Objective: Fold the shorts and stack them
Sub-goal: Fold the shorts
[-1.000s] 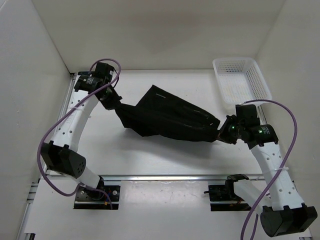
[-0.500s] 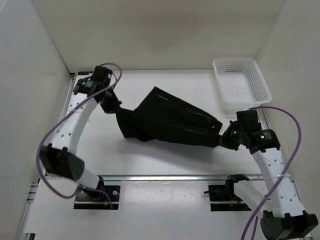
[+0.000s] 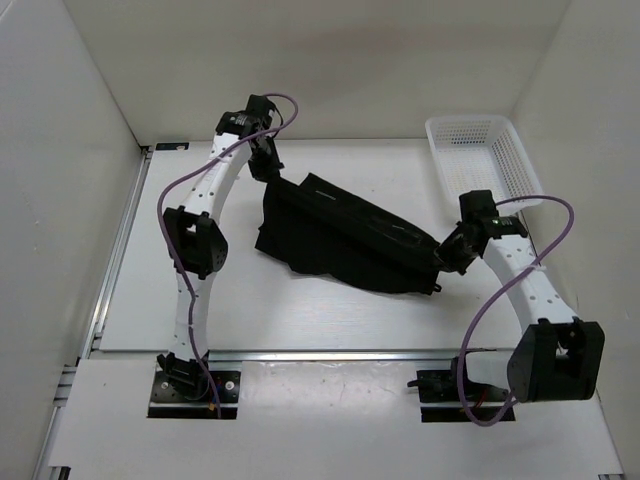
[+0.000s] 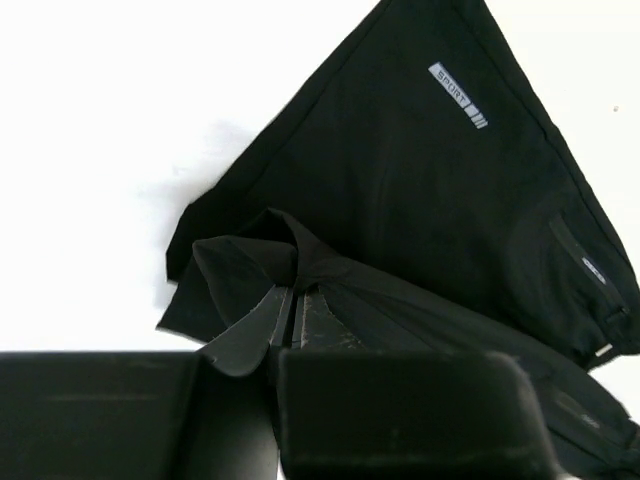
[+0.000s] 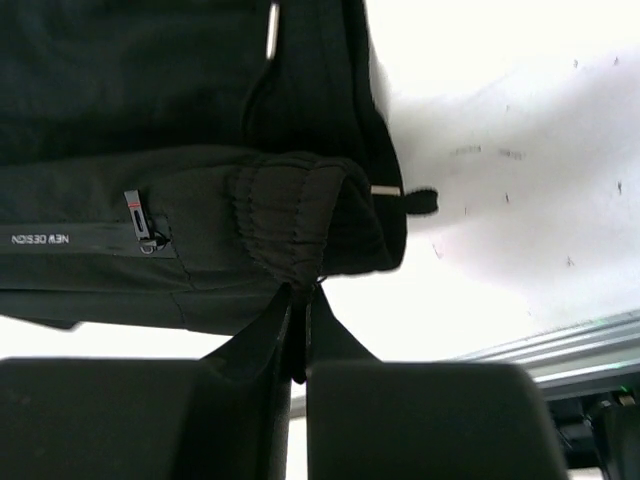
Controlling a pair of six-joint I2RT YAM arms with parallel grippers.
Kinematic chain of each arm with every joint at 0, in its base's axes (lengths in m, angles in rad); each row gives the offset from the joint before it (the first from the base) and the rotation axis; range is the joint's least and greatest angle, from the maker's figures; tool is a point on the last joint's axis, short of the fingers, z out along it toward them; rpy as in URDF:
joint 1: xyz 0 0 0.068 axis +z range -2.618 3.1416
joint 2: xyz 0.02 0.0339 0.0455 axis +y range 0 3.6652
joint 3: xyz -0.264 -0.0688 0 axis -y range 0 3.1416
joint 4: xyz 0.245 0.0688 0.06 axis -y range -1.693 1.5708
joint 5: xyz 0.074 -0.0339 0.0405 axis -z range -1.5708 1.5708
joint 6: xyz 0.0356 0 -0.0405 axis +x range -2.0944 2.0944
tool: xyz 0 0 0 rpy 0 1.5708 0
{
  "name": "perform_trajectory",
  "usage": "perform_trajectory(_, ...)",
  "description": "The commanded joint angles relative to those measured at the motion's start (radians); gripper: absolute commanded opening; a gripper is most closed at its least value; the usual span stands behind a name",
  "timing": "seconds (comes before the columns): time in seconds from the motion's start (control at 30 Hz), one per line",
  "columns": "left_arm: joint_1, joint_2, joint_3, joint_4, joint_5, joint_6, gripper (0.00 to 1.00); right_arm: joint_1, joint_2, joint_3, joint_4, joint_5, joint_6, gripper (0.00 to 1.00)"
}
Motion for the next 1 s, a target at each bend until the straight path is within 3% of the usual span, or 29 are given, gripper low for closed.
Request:
perform_trajectory(0.0, 0.015, -0.002, 0.120, 0.045, -0.128, 0.070, 0.11, -0.072, 0.028, 0.034, -0.035, 0.076, -0.029, 0.00)
perform_trajectory(0.17, -0.016, 0.094, 0.233, 0.168, -0.068, 0.094, 0.11, -0.131, 0.133, 0.088, 0.040, -0.008, -0.063, 0.00)
perform_trajectory(0.2, -0.016, 0.136, 0.250, 0.197, -0.033, 0.079, 0.11, -0.132, 0.158, 0.108, 0.064, -0.024, -0.063, 0.29)
perform_trajectory(0.23, -0.016, 0.157, 0.267, 0.227, -0.007, 0.067, 0.14, -0.142, 0.158, 0.108, 0.122, -0.037, -0.063, 0.52)
perform_trajectory(0.27, -0.016, 0.172, 0.304, 0.275, 0.010, 0.039, 0.27, -0.142, 0.158, 0.118, 0.143, -0.047, -0.063, 0.74)
perform_trajectory(0.3, -0.016, 0.184, 0.316, 0.290, 0.033, 0.030, 0.67, -0.142, 0.143, 0.128, 0.155, -0.065, -0.051, 0.94)
perform_trajectory(0.33, -0.016, 0.184, 0.330, 0.300, 0.033, 0.030, 0.82, -0.142, 0.128, 0.128, 0.155, -0.065, -0.051, 0.98)
perform_trajectory(0.37, -0.016, 0.184, 0.330, 0.300, 0.033, 0.021, 1.00, -0.142, 0.111, 0.128, 0.155, -0.065, -0.051, 1.00)
perform_trajectory(0.43, -0.016, 0.126, 0.296, 0.326, -0.005, 0.036, 1.00, -0.142, 0.033, 0.090, 0.155, -0.032, -0.051, 1.00)
perform_trajectory(0.57, 0.015, 0.017, 0.160, 0.328, -0.027, 0.076, 1.00, -0.142, -0.070, -0.007, 0.144, -0.028, -0.091, 0.71)
perform_trajectory(0.6, 0.015, -0.039, 0.114, 0.327, -0.027, 0.087, 1.00, -0.142, -0.081, -0.025, 0.144, -0.051, -0.101, 0.59)
perform_trajectory(0.67, 0.040, -0.120, -0.040, 0.318, -0.004, 0.099, 0.99, -0.142, -0.081, -0.082, 0.144, -0.087, -0.101, 0.49)
perform_trajectory(0.7, 0.040, -0.145, -0.096, 0.318, -0.004, 0.113, 0.95, -0.142, -0.081, -0.102, 0.144, -0.105, -0.101, 0.49)
perform_trajectory(0.77, 0.040, -0.187, -0.206, 0.318, -0.004, 0.113, 0.93, -0.142, -0.081, -0.157, 0.172, -0.153, -0.101, 0.54)
perform_trajectory(0.8, 0.050, -0.211, -0.301, 0.306, 0.007, 0.113, 0.93, -0.142, -0.081, -0.170, 0.181, -0.163, -0.101, 0.72)
perform_trajectory(0.9, 0.063, -0.221, -0.470, 0.306, 0.070, 0.113, 1.00, -0.142, -0.014, -0.179, 0.215, -0.209, -0.101, 0.97)
perform_trajectory(0.97, 0.073, -0.196, -0.526, 0.306, 0.107, 0.113, 1.00, -0.142, 0.017, -0.179, 0.238, -0.222, -0.091, 1.00)
